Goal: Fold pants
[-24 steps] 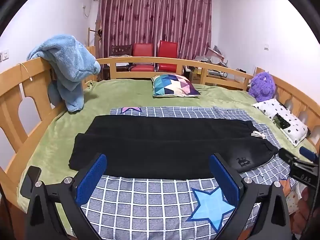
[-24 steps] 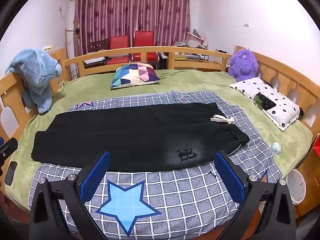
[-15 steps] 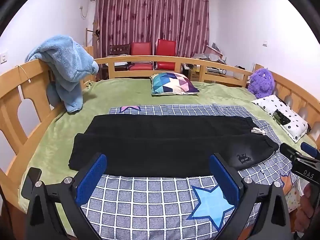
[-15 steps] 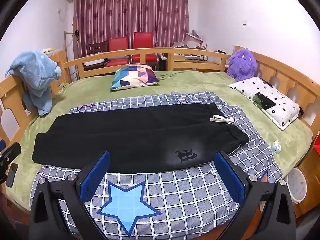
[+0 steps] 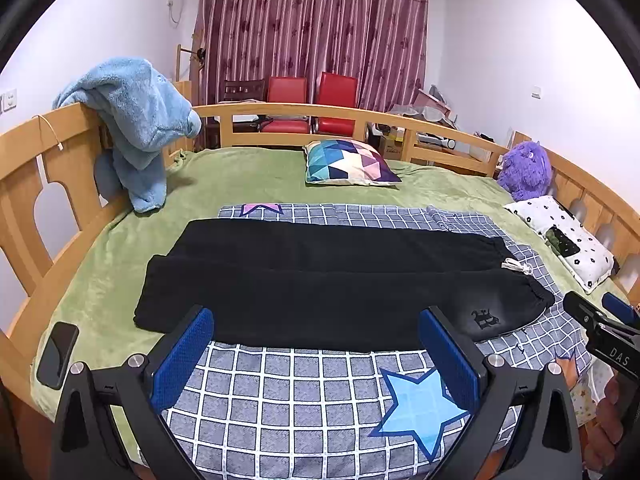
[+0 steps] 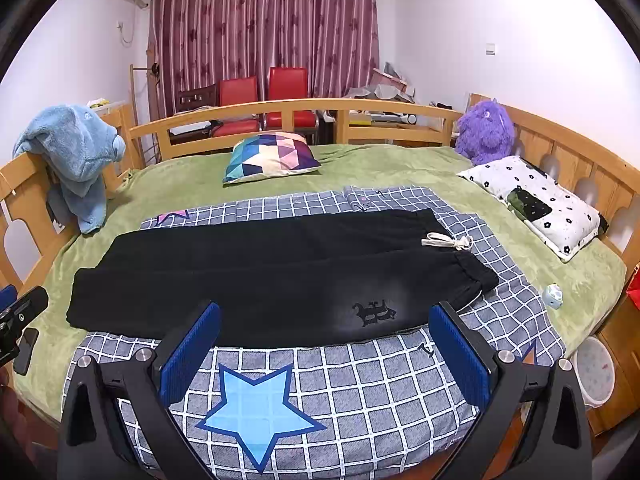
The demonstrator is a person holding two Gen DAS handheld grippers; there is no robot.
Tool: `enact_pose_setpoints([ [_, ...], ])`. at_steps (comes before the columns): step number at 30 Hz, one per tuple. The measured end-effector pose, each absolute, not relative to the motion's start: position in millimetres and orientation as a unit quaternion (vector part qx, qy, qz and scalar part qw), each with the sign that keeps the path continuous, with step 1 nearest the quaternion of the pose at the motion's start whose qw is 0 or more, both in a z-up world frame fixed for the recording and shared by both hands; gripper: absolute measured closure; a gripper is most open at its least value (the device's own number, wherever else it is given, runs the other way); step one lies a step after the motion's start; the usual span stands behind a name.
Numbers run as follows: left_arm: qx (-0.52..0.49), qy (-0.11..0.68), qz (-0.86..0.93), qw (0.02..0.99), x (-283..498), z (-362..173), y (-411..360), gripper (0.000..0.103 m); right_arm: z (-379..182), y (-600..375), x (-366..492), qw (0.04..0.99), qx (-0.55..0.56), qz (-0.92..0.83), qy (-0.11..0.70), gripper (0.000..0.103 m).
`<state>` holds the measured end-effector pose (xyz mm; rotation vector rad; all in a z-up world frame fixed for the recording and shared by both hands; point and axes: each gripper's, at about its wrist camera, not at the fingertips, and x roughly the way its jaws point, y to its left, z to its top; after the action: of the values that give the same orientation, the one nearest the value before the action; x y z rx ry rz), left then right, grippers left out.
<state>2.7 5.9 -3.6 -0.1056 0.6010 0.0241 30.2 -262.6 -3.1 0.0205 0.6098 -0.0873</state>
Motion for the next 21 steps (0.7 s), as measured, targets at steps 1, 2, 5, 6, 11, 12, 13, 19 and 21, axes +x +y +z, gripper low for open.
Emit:
enact_pose_setpoints([
  [1, -0.053, 0.296, 0.012, 0.954, 2.8, -3.9, 6.7, 0.0, -3.2, -264.0, 29.9, 0.953, 0.011, -0.043, 0.3, 0.001],
  [2, -0.053, 0.296, 0.013, 0.954, 3.0, -4.2, 7.3, 0.0, -3.2, -263.6, 30.3, 0.953, 0.011, -0.042, 0.3, 0.001],
  [5, -0.053, 0.295, 0.012, 0.954, 2.6, -4.1, 5.8, 0.0, -3.4, -263.5, 29.9, 0.953, 0.011, -0.043, 0.3, 0.001],
  [6, -0.052, 0.295, 0.012, 0.954, 2.8, -4.1, 6.0, 0.0, -3.6, -263.7, 30.1, 0.953, 0.011, -0.042, 0.3, 0.001],
  [11, -0.054, 0.296, 0.013, 0.954, 3.2, -3.5, 6.2, 0.0, -3.2, -263.6, 30.5, 0.953, 0.01, -0.043, 0.3, 0.001],
  [12, -0.053, 0.296, 0.014, 0.954, 3.1, -3.5, 5.4, 0.0, -2.9, -263.6, 30.5, 0.953, 0.01, -0.042, 0.3, 0.001],
  [13, -0.054, 0.296, 0.014, 0.953, 3.1, -3.5, 5.3, 0.0, -2.6, -263.7, 30.4, 0.953, 0.01, -0.042, 0.3, 0.001],
  [19, -0.053, 0.296, 0.014, 0.954, 2.9, -3.3, 4.8, 0.0, -2.7, -263.6, 30.4, 0.953, 0.009, -0.043, 0.299, 0.001],
  [21, -0.054, 0.296, 0.014, 0.953, 3.0, -3.7, 5.3, 0.0, -3.9, -264.5, 30.7, 0.953, 0.009, -0.043, 0.299, 0.001],
])
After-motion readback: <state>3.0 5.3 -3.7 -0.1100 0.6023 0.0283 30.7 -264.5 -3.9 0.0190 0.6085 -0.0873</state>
